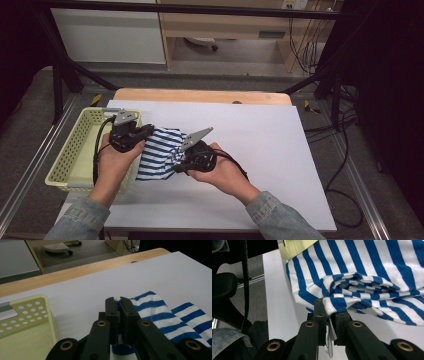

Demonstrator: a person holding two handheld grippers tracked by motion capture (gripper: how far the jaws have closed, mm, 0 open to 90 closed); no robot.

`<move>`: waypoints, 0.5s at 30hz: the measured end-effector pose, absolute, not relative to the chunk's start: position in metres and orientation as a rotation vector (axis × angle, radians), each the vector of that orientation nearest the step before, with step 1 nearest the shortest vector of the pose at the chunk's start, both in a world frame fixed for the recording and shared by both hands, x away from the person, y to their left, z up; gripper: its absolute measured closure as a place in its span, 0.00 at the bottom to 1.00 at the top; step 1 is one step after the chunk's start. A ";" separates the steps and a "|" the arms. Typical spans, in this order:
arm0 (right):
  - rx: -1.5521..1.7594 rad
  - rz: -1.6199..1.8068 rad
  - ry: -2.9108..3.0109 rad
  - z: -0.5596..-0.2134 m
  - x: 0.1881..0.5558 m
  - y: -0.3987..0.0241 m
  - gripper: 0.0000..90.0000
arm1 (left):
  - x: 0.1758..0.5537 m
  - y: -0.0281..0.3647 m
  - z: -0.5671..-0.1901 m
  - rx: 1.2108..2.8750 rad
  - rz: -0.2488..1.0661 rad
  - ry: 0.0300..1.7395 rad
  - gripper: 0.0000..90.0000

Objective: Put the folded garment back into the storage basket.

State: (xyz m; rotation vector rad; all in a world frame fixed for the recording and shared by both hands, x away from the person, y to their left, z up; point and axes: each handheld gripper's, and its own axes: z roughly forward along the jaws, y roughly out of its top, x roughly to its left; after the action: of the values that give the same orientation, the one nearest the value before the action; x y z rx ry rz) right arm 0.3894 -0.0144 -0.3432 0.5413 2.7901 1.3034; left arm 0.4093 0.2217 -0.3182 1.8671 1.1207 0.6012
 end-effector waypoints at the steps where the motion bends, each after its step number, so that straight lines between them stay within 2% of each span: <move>1: 0.536 1.297 2.791 -0.342 0.390 -0.014 0.93 | 0.409 0.223 -0.318 1.867 0.603 1.123 0.95; 15: 0.509 1.301 2.764 -0.335 0.394 0.006 0.93 | 0.409 0.243 -0.311 1.876 0.647 1.138 0.95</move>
State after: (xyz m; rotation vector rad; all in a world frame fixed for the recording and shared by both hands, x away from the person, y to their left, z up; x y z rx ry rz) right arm 0.3937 0.0060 -0.3348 0.5092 2.7644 1.3015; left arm 0.4095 0.2434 -0.3114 1.8760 1.1384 0.6473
